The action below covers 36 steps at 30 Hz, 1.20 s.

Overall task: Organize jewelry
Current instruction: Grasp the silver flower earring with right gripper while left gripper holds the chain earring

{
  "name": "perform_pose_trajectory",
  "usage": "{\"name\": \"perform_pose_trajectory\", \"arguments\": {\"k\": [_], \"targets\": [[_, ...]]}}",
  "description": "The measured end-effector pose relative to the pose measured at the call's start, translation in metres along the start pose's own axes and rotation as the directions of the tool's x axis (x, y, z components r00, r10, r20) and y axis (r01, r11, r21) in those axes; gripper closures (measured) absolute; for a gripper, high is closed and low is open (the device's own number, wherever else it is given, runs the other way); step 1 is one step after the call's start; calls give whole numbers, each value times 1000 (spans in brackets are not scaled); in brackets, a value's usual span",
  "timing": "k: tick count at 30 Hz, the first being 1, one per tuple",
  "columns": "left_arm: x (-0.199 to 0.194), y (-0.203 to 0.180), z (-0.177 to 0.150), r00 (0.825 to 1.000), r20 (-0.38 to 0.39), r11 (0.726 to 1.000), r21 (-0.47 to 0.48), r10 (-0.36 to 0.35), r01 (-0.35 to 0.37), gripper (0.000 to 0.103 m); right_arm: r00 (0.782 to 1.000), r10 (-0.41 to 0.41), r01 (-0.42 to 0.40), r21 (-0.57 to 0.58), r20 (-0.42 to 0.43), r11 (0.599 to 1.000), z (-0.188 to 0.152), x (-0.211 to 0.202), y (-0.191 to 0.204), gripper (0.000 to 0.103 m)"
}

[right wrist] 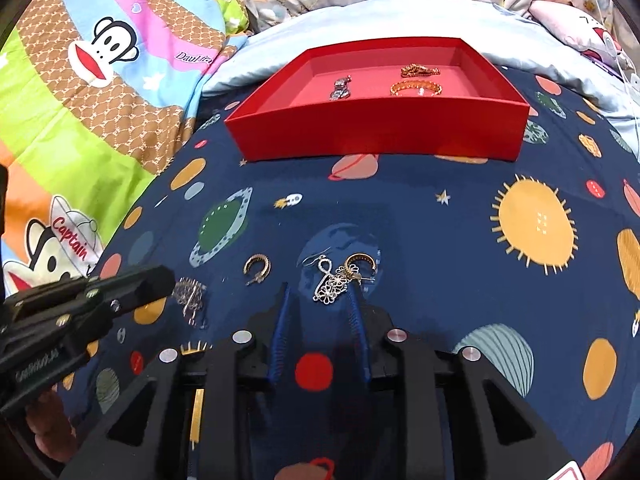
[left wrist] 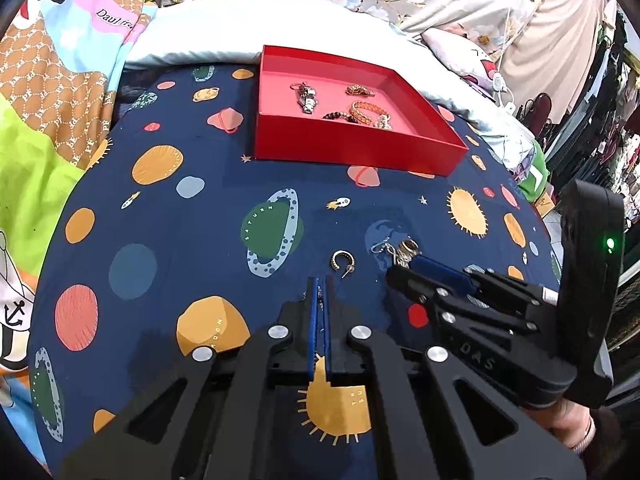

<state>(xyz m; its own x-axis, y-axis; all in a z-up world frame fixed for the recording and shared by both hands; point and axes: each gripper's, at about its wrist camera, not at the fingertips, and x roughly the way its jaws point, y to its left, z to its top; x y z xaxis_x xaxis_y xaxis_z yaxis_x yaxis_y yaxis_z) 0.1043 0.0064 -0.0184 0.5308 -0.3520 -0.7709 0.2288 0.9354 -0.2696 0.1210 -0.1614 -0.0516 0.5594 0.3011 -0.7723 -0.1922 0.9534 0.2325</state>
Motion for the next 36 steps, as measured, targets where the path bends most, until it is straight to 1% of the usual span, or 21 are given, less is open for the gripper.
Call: {"name": "perform_pose_trajectory", "arguments": {"k": [3, 4, 6, 7, 14, 18, 19, 20, 23, 31, 36], "targets": [[1, 1, 0, 1000, -2, 1000, -5, -2, 2, 102, 1000, -13, 13, -2, 9, 1000, 4, 5, 1, 78], [1, 2, 0, 1000, -3, 1000, -9, -2, 1, 102, 1000, -19, 19, -6, 12, 1000, 6, 6, 1, 80], [2, 2, -1, 1000, -6, 1000, -12, -4, 4, 102, 999, -32, 33, -10, 17, 999, 9, 8, 1, 85], [2, 2, -1, 1000, -6, 1000, -13, -3, 3, 102, 999, -40, 40, -11, 19, 999, 10, 10, 1, 92], [4, 3, -2, 1000, -9, 1000, -16, -5, 5, 102, 999, -23, 23, 0, 26, 1000, 11, 8, -3, 93], [2, 5, -2, 1000, -5, 1000, -21, -7, 7, 102, 999, 3, -3, 5, 33, 1000, 7, -7, -1, 93], [2, 5, -2, 1000, -3, 1000, -21, -8, 8, 102, 999, 7, -7, 3, 34, 1000, 4, -10, 1, 100], [0, 5, -3, 1000, -1, 1000, -20, -7, 7, 102, 999, 20, -20, 1, 29, 1000, 3, -15, 2, 103], [-3, 3, -3, 1000, 3, 1000, -21, -9, 9, 102, 998, 42, -42, 9, 37, 999, -3, -29, 3, 103], [-18, -5, -4, 1000, 24, 1000, -12, -20, 20, 102, 997, 36, -37, 4, 75, 999, -15, -66, 5, 103], [-28, -11, -4, 999, 37, 1000, -4, -25, 25, 102, 994, 35, -37, 12, 107, 999, -16, -85, 3, 103]]}}
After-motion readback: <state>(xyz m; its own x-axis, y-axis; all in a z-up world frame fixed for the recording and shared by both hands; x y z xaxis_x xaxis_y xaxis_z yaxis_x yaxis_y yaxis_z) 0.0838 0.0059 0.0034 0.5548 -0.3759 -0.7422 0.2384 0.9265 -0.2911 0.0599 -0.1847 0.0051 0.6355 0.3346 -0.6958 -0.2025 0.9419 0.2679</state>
